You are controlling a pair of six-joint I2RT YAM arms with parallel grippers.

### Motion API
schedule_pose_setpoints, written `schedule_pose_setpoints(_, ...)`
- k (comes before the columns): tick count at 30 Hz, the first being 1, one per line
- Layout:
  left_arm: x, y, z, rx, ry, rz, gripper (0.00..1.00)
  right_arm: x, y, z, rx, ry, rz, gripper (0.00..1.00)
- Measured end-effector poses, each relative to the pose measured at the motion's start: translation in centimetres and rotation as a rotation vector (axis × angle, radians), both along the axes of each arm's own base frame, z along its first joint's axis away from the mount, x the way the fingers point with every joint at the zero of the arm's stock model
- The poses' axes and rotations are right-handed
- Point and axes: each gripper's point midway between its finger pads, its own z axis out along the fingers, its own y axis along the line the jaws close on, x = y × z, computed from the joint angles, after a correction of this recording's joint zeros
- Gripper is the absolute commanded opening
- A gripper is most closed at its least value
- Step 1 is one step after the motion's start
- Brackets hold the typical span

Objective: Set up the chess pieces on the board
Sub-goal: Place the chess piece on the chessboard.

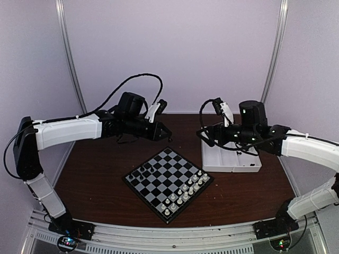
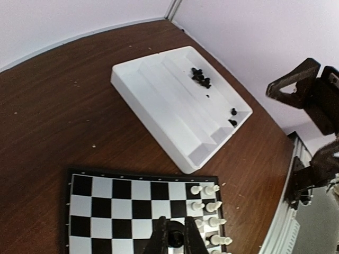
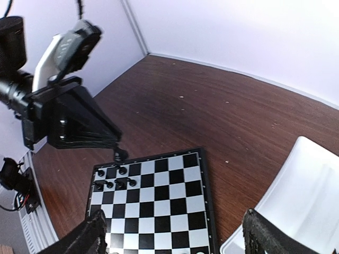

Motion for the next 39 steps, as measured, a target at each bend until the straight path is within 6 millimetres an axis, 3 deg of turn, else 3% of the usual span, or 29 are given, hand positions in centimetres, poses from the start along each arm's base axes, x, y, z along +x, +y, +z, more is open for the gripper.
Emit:
schedule_pose_setpoints(4,0.3,2.3,-1.3,0.097,-0.059,0.062,0.0,0.6,-2.9,-0.6,-0.037,-0.028,-0.127,0.92)
schedule_pose_setpoints(7,0.3,3.9,-3.9,0.184,-0.06,0.102,0.0,1.0,-4.6,-0.9,-0.057,-0.045,-0.205,0.94)
schedule_pose_setpoints(11,0.0,5.8,-7.3,0.277,-0.044,0.136,0.0,1.8,-6.2,-1.3,-0.086,-0.052,-0.296,1.0)
schedule_pose_setpoints(15,-0.5,7.2,-9.1,0.329,-0.041,0.156,0.0,2.2,-7.1,-1.7,-0.107,-0.051,-0.354,1.0)
schedule_pose_setpoints(25,0.2,8.0,-9.0,0.359,-0.087,0.189,0.0,2.6,-8.0,-2.3,-0.133,-0.046,-0.399,1.0)
schedule_pose_setpoints(39,2.4,6.6,-11.1,0.395,-0.145,0.18,0.0,2.7,-8.0,-2.7,-0.15,-0.044,-0.396,1.0)
